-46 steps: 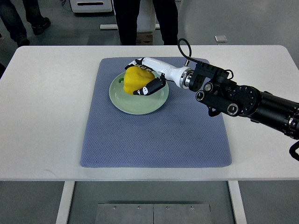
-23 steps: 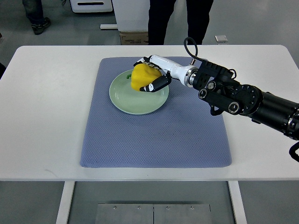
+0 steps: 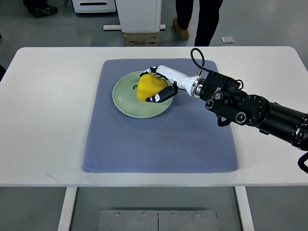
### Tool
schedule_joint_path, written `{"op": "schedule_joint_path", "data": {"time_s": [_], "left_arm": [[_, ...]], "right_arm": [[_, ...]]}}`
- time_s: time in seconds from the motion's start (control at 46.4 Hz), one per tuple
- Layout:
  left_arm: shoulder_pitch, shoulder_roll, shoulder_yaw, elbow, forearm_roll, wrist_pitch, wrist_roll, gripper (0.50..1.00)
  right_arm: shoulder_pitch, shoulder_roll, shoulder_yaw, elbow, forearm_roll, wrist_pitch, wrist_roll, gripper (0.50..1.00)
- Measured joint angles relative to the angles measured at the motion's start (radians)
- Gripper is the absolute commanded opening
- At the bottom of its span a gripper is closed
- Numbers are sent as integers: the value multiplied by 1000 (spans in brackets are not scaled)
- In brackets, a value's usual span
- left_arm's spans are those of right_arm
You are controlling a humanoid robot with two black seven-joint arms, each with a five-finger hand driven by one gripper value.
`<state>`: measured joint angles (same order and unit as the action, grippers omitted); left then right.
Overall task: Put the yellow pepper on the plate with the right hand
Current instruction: 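Lower the pepper onto the plate and open the right hand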
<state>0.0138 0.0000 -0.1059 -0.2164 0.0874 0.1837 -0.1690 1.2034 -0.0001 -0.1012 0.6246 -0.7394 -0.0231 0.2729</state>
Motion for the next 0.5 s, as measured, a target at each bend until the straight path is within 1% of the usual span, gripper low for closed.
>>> {"op": "schedule_joint_path", "data": {"time_s": [0.345,0.409,0.496], "left_arm": [[0,0,0,0,0,0,0,1000],[0,0,0,0,0,0,0,1000],[0,0,0,0,0,0,0,1000]], "right_arm": [[-16,0,0,6,0,2,1,500],[-17,0,0,6,0,2,1,618],[-18,0,0,6,0,2,0,736]]}}
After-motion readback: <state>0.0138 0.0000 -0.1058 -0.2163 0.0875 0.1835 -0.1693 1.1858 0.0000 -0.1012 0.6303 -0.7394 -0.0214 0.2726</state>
